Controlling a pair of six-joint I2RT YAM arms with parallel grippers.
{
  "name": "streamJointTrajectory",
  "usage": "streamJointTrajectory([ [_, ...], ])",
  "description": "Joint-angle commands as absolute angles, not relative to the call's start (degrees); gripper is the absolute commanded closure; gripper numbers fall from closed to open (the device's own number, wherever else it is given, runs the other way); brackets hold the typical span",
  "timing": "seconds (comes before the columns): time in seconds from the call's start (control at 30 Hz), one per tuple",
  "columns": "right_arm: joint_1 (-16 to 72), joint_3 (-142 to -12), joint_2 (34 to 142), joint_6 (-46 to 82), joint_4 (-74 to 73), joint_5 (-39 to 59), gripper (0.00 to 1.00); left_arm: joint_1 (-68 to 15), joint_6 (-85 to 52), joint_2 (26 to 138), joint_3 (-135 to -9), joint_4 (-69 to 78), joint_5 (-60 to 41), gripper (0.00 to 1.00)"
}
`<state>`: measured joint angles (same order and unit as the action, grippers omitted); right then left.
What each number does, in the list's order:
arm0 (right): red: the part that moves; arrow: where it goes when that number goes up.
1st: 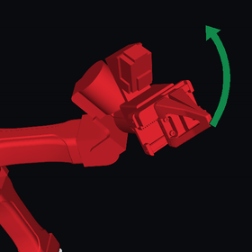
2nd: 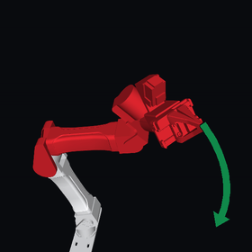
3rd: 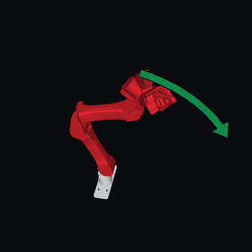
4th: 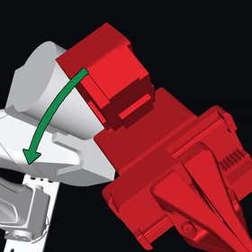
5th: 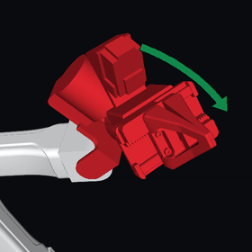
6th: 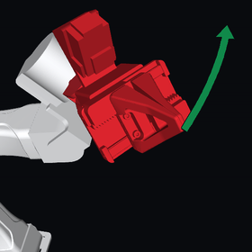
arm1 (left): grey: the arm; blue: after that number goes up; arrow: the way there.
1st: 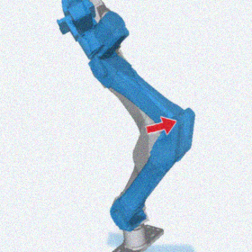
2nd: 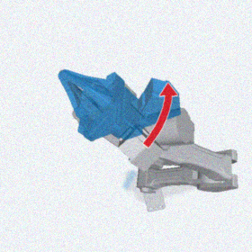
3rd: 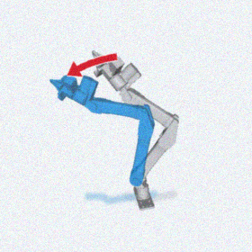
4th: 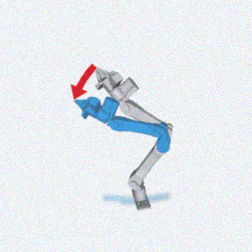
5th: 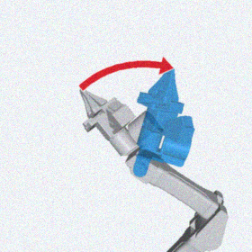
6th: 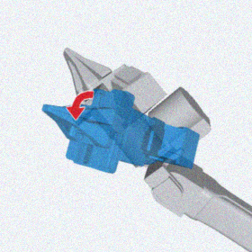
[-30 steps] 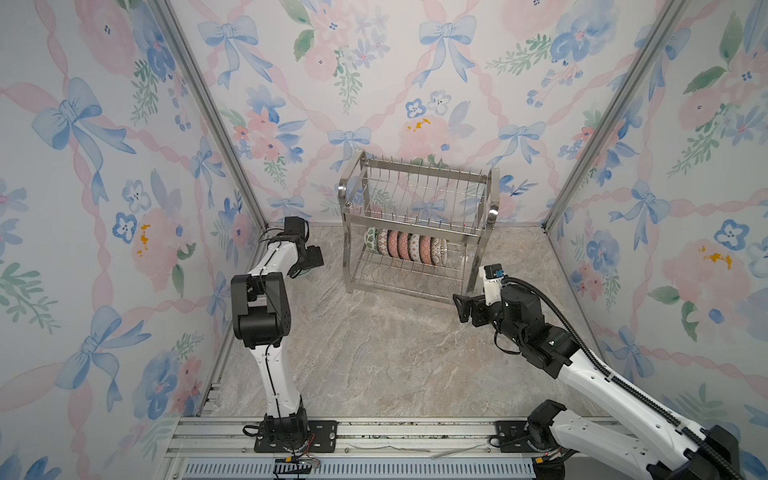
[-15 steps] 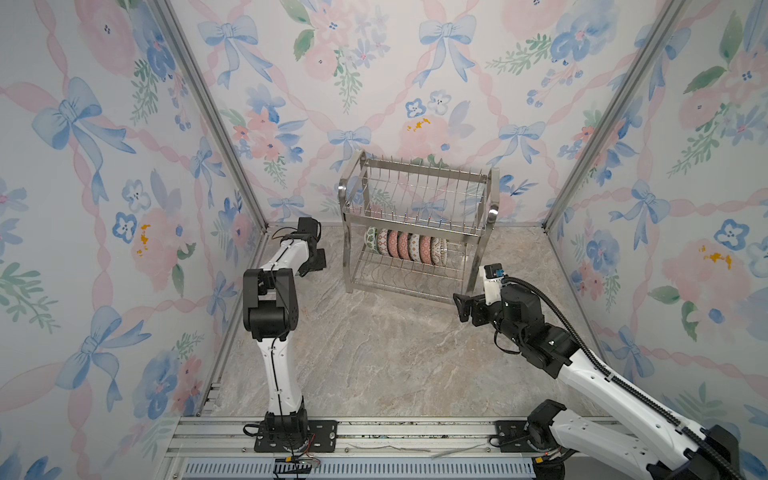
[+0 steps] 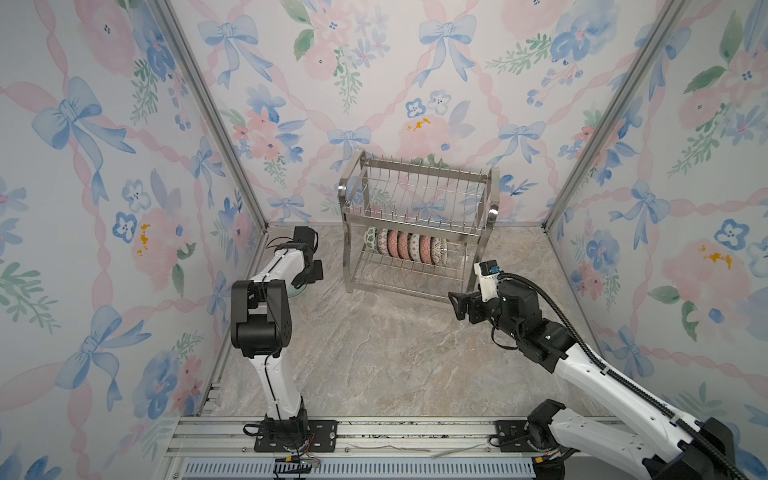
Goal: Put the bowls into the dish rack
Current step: 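Grasp the rim of the pale green bowl with the left gripper, then drag the green bowl toward the rack front with the left gripper while the right approaches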
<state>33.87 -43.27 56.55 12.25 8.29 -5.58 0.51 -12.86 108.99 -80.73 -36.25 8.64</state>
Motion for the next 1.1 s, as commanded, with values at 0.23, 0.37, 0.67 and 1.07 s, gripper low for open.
streamJointTrajectory([
  [0.23,34.2,-45.3,58.1,10.5,6.9,-3.6,0.04,-16.0,-18.2,92.2,-67.3,-39.8,3.1,1.00],
  [0.37,33.3,-46.0,57.6,11.4,8.4,-4.1,0.04,-27.2,-20.9,90.5,-66.7,-42.5,4.5,1.00],
  [0.67,28.6,-44.3,53.3,13.9,10.8,-5.3,0.03,-45.1,-25.9,99.0,-74.4,-42.7,3.7,1.00],
  [1.07,24.6,-43.2,48.5,14.9,14.6,-5.3,0.04,-52.2,-26.0,110.8,-84.2,-42.7,2.3,0.85],
])
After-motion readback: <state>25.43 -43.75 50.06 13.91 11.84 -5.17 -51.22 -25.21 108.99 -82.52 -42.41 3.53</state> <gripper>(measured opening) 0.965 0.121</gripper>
